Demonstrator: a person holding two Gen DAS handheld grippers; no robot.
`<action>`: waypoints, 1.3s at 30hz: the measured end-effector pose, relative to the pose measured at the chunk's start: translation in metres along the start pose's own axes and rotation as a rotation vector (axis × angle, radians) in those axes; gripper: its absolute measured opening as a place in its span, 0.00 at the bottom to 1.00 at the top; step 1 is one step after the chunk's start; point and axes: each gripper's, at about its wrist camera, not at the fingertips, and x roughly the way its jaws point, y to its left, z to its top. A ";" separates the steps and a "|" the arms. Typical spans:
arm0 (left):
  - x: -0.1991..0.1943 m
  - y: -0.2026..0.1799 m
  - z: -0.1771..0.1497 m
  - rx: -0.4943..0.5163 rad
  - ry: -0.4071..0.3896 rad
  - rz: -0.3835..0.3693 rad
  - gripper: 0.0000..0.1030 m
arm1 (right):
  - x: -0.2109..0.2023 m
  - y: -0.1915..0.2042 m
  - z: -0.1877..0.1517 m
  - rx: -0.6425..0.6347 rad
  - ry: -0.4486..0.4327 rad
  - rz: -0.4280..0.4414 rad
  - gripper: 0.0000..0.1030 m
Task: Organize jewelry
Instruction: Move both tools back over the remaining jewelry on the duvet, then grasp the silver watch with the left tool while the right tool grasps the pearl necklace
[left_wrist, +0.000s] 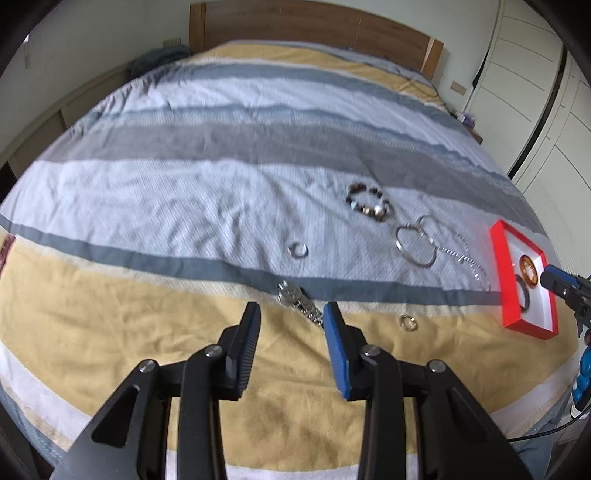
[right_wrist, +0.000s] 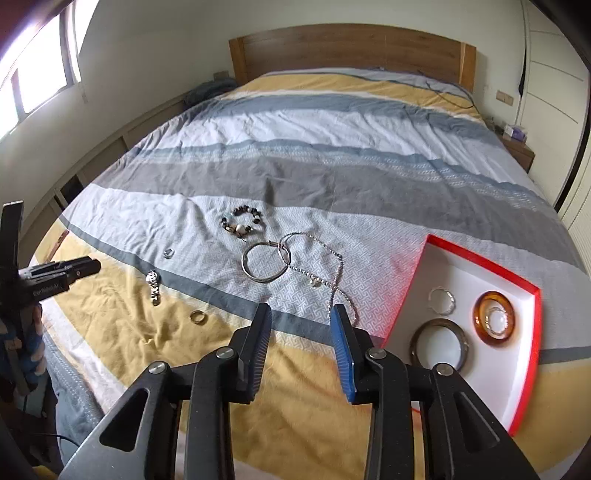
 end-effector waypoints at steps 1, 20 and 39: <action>0.011 -0.002 -0.002 -0.005 0.020 -0.003 0.32 | 0.010 -0.002 0.002 0.000 0.011 0.004 0.36; 0.105 0.005 0.007 -0.100 0.106 -0.023 0.38 | 0.152 -0.024 0.023 0.006 0.178 -0.003 0.47; 0.059 -0.008 0.000 -0.028 0.016 0.018 0.21 | 0.110 -0.021 0.018 0.036 0.071 0.015 0.05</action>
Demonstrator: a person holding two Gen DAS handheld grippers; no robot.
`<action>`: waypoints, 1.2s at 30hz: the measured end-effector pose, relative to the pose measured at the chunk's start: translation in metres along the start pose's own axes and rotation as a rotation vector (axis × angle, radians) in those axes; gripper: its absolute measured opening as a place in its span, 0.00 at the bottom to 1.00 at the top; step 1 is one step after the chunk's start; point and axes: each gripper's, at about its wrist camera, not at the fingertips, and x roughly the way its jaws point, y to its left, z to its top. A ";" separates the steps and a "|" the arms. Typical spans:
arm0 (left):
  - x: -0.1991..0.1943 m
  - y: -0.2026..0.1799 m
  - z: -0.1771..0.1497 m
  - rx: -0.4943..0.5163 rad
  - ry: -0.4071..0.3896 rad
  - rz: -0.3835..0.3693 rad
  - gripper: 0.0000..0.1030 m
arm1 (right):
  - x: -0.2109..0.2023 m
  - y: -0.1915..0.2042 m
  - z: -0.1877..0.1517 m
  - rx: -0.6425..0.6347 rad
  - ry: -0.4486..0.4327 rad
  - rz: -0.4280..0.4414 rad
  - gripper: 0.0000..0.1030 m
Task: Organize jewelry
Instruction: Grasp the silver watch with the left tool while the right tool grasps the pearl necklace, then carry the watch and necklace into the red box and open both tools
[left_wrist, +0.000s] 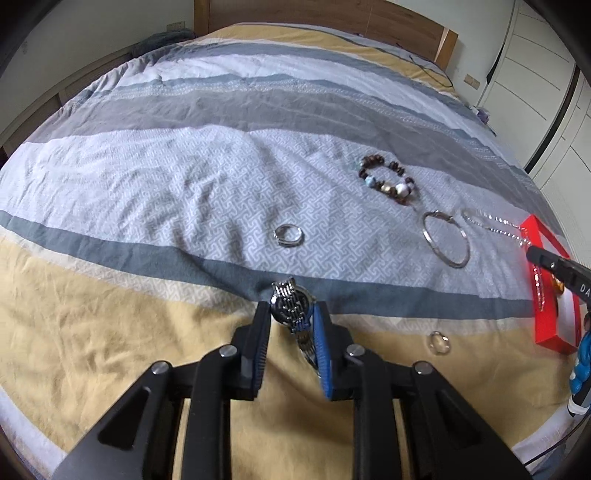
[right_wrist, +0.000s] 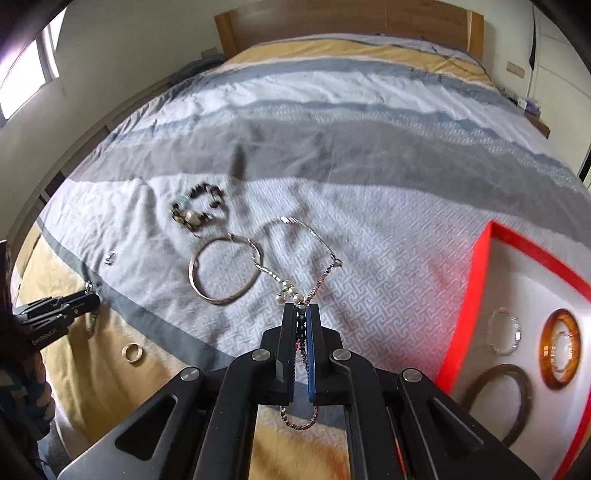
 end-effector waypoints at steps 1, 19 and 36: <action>-0.009 0.000 0.001 -0.003 -0.012 -0.006 0.21 | -0.010 0.001 0.002 -0.004 -0.016 -0.001 0.05; -0.153 -0.056 -0.007 0.073 -0.208 -0.099 0.21 | -0.207 0.014 -0.021 0.006 -0.280 -0.042 0.05; -0.131 -0.234 -0.002 0.295 -0.155 -0.254 0.21 | -0.265 -0.086 -0.065 0.139 -0.338 -0.149 0.05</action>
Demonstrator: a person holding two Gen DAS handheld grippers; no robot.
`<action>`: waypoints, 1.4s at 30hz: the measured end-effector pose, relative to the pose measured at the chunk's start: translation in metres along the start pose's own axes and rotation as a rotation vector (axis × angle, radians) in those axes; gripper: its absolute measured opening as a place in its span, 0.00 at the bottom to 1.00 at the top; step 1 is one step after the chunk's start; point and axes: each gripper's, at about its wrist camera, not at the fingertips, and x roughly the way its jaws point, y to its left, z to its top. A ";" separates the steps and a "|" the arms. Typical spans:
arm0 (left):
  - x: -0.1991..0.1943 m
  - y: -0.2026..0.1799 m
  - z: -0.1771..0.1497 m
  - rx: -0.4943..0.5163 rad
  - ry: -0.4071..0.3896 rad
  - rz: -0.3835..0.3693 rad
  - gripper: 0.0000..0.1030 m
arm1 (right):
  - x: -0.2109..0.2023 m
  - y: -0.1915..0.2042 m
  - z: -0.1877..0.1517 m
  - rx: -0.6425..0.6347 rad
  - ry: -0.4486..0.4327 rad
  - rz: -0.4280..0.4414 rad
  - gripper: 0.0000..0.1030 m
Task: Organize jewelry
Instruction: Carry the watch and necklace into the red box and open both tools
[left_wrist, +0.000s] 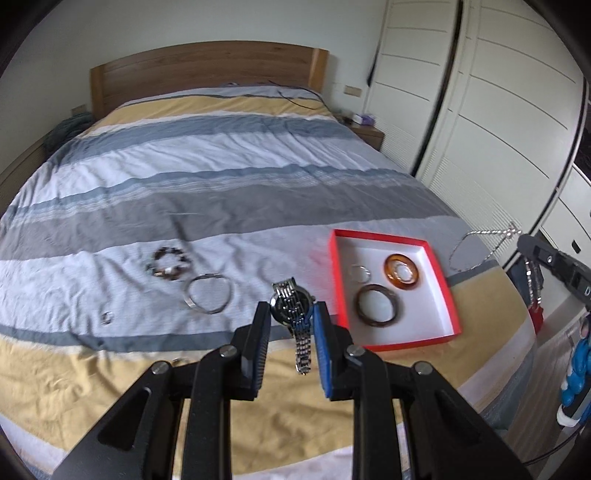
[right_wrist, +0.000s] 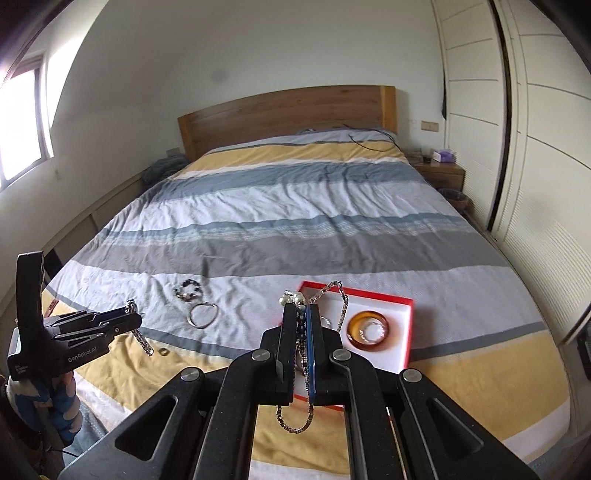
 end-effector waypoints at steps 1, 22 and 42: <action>0.011 -0.008 0.004 0.010 0.009 -0.012 0.21 | 0.006 -0.008 -0.003 0.010 0.007 -0.006 0.05; 0.202 -0.090 -0.016 0.129 0.243 -0.076 0.21 | 0.168 -0.099 -0.083 0.158 0.219 0.005 0.05; 0.177 -0.085 -0.026 0.066 0.267 -0.126 0.31 | 0.144 -0.102 -0.097 0.178 0.237 -0.065 0.25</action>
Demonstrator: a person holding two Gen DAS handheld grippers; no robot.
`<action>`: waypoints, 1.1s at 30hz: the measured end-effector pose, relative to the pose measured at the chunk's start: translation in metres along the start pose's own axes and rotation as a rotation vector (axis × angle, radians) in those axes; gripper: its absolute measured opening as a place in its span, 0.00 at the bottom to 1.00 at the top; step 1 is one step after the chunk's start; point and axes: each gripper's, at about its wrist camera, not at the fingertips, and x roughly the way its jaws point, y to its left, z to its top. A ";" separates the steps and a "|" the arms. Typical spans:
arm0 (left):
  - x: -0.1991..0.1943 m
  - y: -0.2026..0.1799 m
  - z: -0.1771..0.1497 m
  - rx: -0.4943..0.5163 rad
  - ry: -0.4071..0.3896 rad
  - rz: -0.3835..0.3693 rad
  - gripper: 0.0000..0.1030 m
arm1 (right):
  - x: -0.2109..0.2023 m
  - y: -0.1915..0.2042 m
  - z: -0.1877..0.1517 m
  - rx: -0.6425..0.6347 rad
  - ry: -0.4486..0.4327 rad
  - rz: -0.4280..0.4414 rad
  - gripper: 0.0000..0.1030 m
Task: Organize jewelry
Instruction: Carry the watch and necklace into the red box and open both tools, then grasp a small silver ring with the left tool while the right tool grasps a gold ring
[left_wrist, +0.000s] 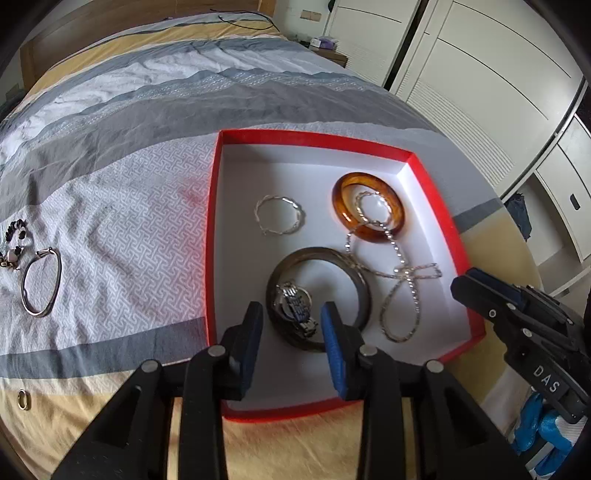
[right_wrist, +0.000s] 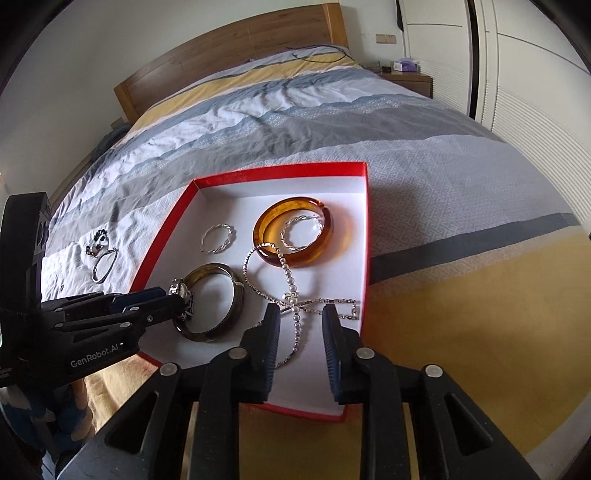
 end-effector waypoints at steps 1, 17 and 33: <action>-0.006 -0.002 0.000 0.002 -0.004 0.000 0.31 | -0.005 0.000 0.000 -0.001 -0.003 -0.005 0.26; -0.166 -0.011 -0.016 0.030 -0.221 0.042 0.31 | -0.138 0.042 -0.002 -0.016 -0.186 -0.002 0.30; -0.359 0.110 -0.117 -0.099 -0.442 0.262 0.31 | -0.265 0.166 -0.021 -0.176 -0.360 0.117 0.30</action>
